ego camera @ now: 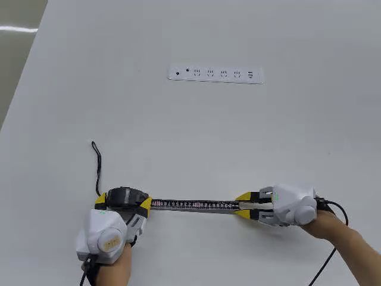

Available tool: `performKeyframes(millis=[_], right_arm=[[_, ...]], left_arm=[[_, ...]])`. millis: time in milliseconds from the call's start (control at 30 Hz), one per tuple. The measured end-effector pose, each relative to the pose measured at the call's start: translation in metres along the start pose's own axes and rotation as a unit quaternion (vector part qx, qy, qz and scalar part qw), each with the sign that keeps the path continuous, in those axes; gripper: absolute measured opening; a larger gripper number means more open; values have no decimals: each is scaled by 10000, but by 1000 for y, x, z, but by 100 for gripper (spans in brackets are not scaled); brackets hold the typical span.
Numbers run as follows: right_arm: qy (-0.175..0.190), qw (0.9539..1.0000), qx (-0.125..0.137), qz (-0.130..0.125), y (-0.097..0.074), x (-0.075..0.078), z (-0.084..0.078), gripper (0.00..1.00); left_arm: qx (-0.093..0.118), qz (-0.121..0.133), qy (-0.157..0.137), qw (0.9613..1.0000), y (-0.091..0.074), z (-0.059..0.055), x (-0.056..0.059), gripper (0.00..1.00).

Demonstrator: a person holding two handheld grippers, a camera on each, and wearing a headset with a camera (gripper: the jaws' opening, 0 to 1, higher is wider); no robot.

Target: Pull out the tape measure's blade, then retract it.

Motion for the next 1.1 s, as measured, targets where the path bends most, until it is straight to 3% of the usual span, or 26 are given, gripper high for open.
performKeyframes(millis=[1100], right_arm=[[8,9999,104,83,24,2,17,11]], left_arm=[[-35,-28,6,10000,0,0,0,60]])
Point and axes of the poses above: the centre of the closed fingertips' face, and the gripper's own axes: y roughly forward along the fingers, x roughly to its right, z roughly out of its top, the point moved 5 cm from there along -y, roughly backward along the fingers, and after that the axes turned 7 degrees about z, right-handed, at the moved point
